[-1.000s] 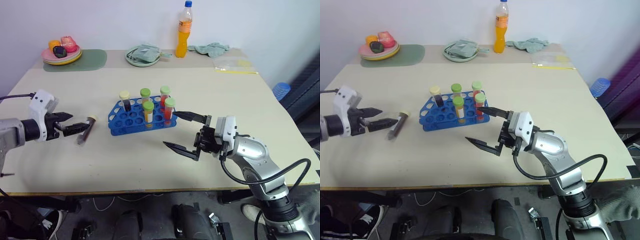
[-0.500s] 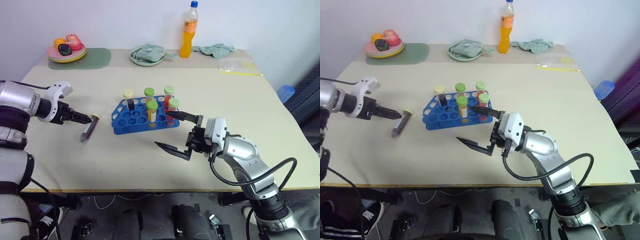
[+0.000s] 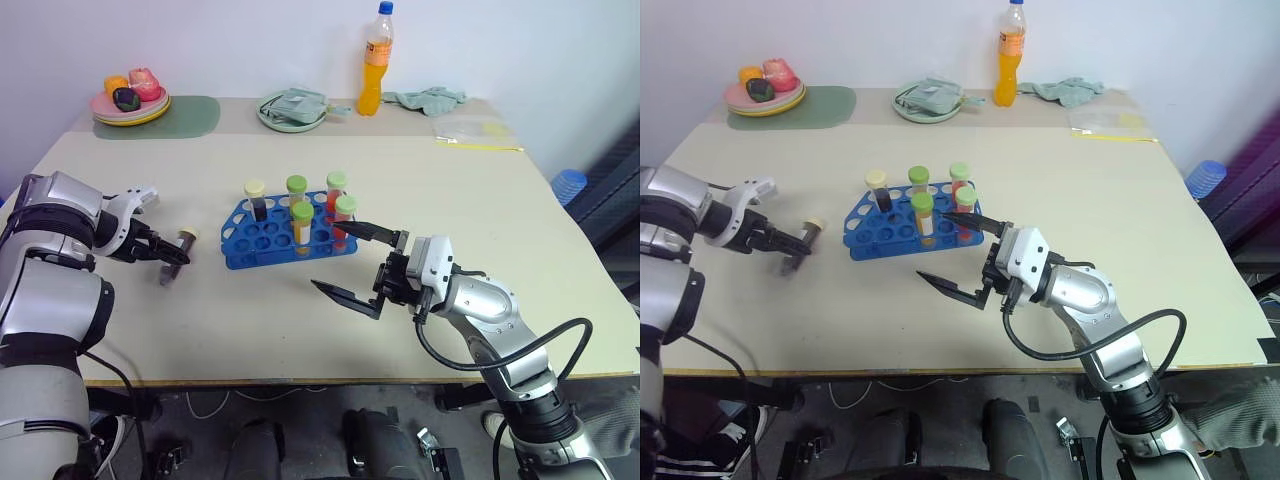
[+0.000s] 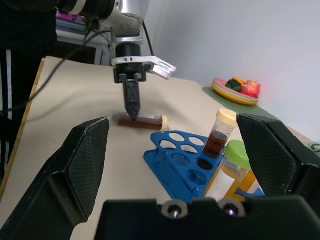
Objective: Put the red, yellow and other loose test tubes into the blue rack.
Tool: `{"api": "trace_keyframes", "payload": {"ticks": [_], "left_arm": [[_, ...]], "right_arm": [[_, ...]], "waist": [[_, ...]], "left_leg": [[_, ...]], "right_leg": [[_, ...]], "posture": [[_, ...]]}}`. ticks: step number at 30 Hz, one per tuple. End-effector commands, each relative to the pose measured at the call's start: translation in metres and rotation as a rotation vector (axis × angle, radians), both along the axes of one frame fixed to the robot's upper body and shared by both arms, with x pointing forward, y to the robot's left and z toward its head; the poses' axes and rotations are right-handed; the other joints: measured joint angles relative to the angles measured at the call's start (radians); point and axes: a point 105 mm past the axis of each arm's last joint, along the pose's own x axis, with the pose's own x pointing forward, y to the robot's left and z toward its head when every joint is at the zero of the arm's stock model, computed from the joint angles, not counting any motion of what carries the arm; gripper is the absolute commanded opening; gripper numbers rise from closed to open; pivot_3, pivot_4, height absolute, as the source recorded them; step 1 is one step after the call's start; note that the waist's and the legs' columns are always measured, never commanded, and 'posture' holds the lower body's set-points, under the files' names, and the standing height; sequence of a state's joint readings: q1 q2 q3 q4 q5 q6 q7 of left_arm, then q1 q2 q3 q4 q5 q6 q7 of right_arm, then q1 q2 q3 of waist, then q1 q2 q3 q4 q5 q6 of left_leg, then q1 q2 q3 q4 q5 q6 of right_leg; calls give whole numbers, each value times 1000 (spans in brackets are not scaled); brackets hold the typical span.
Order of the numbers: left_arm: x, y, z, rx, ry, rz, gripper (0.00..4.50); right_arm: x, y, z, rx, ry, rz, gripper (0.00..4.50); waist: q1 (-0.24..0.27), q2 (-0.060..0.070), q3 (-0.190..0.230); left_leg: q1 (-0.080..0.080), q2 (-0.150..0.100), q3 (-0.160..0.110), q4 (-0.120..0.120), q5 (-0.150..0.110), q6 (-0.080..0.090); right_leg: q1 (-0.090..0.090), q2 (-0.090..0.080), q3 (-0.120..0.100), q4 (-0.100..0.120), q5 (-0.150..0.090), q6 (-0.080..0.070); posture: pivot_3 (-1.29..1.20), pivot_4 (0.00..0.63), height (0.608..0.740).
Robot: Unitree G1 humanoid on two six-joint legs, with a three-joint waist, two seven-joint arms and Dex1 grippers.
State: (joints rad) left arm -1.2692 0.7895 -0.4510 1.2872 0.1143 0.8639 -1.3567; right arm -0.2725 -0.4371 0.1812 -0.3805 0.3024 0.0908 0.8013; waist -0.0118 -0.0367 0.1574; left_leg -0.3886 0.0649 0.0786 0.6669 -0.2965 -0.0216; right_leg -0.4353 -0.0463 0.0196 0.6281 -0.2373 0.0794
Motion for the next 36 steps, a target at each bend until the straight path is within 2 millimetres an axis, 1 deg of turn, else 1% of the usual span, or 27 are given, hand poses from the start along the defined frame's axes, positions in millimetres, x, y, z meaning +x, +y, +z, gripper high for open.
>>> {"api": "trace_keyframes", "payload": {"ticks": [1, 3, 4, 5, 6, 7, 9, 12, 13, 15, 17, 18, 19, 20, 22, 25, 28, 30, 32, 33, 36], "left_arm": [[6, -4, -1, 10, -28, 9, 4242], [9, -5, -7, 13, -46, 26, 3649], [10, -6, -10, 7, -50, 41, 3183], [10, -7, -11, 0, -49, 43, 2572], [10, -7, -13, -4, -49, 42, 2156], [11, -8, -13, -9, -54, 49, 1568], [13, -6, -11, -13, -76, 70, 791], [17, 0, -3, -5, -129, 91, 782], [20, 3, 2, -17, -164, 113, 782], [31, 13, 20, -8, -315, 144, 782], [48, 27, 48, -24, -563, 225, 782], [53, 31, 58, -36, -654, 252, 782], [59, 22, 83, -199, -862, 242, 782], [59, 20, 102, -307, -1008, 236, 782], [44, 14, 112, -439, -1214, 225, 782], [13, -13, 99, -422, -1381, 149, 782], [-9, -41, 95, -366, -1496, 66, 782], [-22, -69, 87, -274, -1555, -105, 782], [-27, -85, 78, -253, -1575, -193, 782], [-28, -89, 76, -257, -1585, -197, 782], [-32, -111, 65, -261, -1596, -301, 782]], "right_arm": [[0, 0, 9, 21, -40, -12, 4497], [0, 1, 10, 22, -46, -12, 4500], [1, 1, 11, 22, -49, -14, 4500], [1, 1, 11, 22, -51, -16, 4500], [1, 1, 12, 22, -52, -17, 4500], [2, 1, 12, 21, -51, -17, 4500], [2, 0, 11, 12, -53, -19, 4500], [1, 0, 10, 9, -52, -25, 4500], [1, 0, 10, 9, -53, -31, 4500], [1, -1, 10, 9, -59, -44, 4500], [2, -4, 10, 15, -57, -69, 4500], [2, -5, 9, 17, -56, -77, 4500], [4, -9, 7, 17, -50, -99, 4500], [4, -12, 6, 17, -47, -113, 4500], [5, -16, 3, 25, -28, -137, 4500], [8, -16, 5, 50, -5, -159, 4500], [9, -15, 9, 54, -2, -152, 4500], [10, -17, 9, 36, -4, -146, 4500], [10, -19, 9, 21, -2, -140, 4500], [10, -20, 9, 18, 1, -137, 4500], [1, -23, 4, -26, 34, -95, 4500]], "waist": [[3, -1, 0], [2, -1, 0], [2, -1, 0], [1, -1, 0], [1, -1, -1], [1, -1, -1], [1, -1, -1], [1, -1, -1], [1, -1, -1], [0, -1, 0], [-3, -1, 0], [-4, -1, 0], [-3, -1, -1], [-1, 0, -1], [0, 0, -1], [-2, 1, -2], [1, -3, -2], [4, -3, -2], [9, -3, -3], [11, -2, -3], [13, -2, -3]], "left_leg": [[0, 0, 0, 0, 0, 0], [0, 0, 0, 0, 0, 0], [0, 0, 0, 1, 0, 0], [0, 0, 0, 1, 0, 0], [0, 0, 0, 1, 0, 0], [0, 0, 0, 1, 0, 0], [1, 0, 0, 1, 0, 0], [1, 0, 0, 1, 0, 0], [1, 0, 0, 1, 0, 0], [1, 0, 0, 1, 0, 0], [1, 0, -1, 1, 0, 0], [1, 0, -1, 1, 0, 0], [1, 1, -1, 1, 0, 0], [1, 1, 0, 0, 0, 0], [1, 1, 0, 1, 0, -1], [1, 0, 2, 1, 1, -2], [2, -1, 2, 2, 2, -3], [2, -1, 1, 3, 2, -4], [3, -1, 1, 3, 2, -4], [4, -1, 1, 3, 2, -4], [8, -1, 2, 2, 2, -3]], "right_leg": [[0, 0, 0, 0, 0, 0], [0, -1, 0, 0, 0, 0], [0, -1, 0, 0, 0, 0], [0, -1, 0, 0, 0, 0], [0, -1, 0, 0, 1, 1], [0, -1, 0, 1, 1, 2], [0, 0, 0, 1, 1, 3], [1, 0, 0, 2, 1, 3], [1, 0, 0, 2, 1, 3], [1, 0, 0, 2, 1, 3], [0, 0, -1, 2, 2, 3], [0, 0, 0, 2, 2, 4], [0, 0, -1, 2, 2, 4], [0, 0, -1, 2, 2, 4], [0, -2, -1, 3, 2, 4], [2, -5, -1, 4, 3, 4], [3, -6, 0, 3, 3, 5], [3, -4, -1, 3, 3, 5], [4, -4, -1, 2, 3, 5], [5, -3, -1, 2, 3, 4], [8, -3, 0, 1, 3, 4]], "posture": [[0, 150, 740], [0, 150, 740], [0, 150, 740], [0, 150, 740], [0, 150, 740], [0, 150, 740], [0, 150, 740], [0, 150, 740], [0, 150, 740], [0, 150, 740], [0, 150, 740], [0, 150, 740], [0, 150, 740], [0, 150, 740], [0, 150, 740], [0, 150, 740], [0, 150, 740], [0, 150, 740], [0, 150, 740], [0, 150, 740], [0, 150, 740]]}}
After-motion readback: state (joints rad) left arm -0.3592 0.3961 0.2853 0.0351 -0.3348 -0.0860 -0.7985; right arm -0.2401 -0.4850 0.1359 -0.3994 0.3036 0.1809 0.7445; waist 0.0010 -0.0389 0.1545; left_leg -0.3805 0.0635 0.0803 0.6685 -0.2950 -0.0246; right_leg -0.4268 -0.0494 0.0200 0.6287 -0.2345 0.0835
